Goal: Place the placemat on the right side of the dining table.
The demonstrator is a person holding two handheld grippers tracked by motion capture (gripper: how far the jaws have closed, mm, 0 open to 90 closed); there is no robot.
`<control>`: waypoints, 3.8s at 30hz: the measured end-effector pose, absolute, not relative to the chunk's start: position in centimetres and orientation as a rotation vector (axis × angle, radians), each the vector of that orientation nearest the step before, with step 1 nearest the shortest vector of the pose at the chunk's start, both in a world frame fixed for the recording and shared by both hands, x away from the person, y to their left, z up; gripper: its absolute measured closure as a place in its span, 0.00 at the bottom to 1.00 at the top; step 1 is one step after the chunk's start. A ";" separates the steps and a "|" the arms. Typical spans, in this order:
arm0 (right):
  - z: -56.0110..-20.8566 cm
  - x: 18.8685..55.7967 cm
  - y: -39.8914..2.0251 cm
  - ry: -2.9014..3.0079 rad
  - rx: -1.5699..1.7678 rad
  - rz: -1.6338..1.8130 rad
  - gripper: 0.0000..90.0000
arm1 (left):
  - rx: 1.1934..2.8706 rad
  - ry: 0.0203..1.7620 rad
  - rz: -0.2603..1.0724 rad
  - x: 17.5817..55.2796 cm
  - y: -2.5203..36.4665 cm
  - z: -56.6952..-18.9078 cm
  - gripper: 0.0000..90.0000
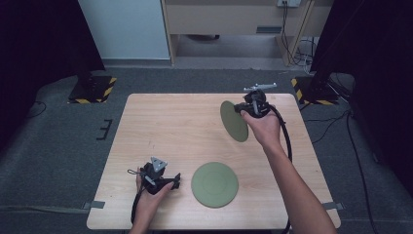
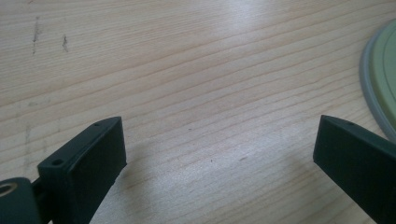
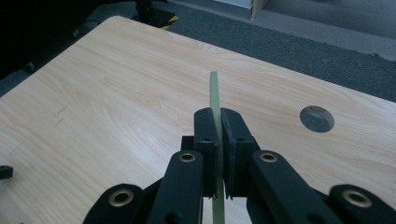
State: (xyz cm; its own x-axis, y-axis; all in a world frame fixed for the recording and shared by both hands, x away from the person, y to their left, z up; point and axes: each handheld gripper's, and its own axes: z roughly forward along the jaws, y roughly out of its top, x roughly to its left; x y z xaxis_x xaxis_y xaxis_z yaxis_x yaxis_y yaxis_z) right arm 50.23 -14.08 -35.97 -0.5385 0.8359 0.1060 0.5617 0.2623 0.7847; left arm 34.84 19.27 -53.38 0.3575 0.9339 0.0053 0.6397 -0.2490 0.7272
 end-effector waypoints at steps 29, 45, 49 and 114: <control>-37.6 54.9 -17.0 2.079 1.434 1.121 0.96 | 2.002 1.401 0.579 35.7 19.4 -53.7 0.02; -38.8 55.4 -17.7 2.064 1.467 1.136 0.96 | 2.010 1.399 0.582 35.7 19.4 -53.7 0.01; -39.0 55.5 -17.9 2.064 1.469 1.133 0.96 | 2.010 1.399 0.581 35.8 19.4 -53.7 0.01; -47.5 58.0 -29.1 1.968 1.695 1.059 0.95 | 2.000 1.427 0.591 35.9 19.2 -53.7 0.00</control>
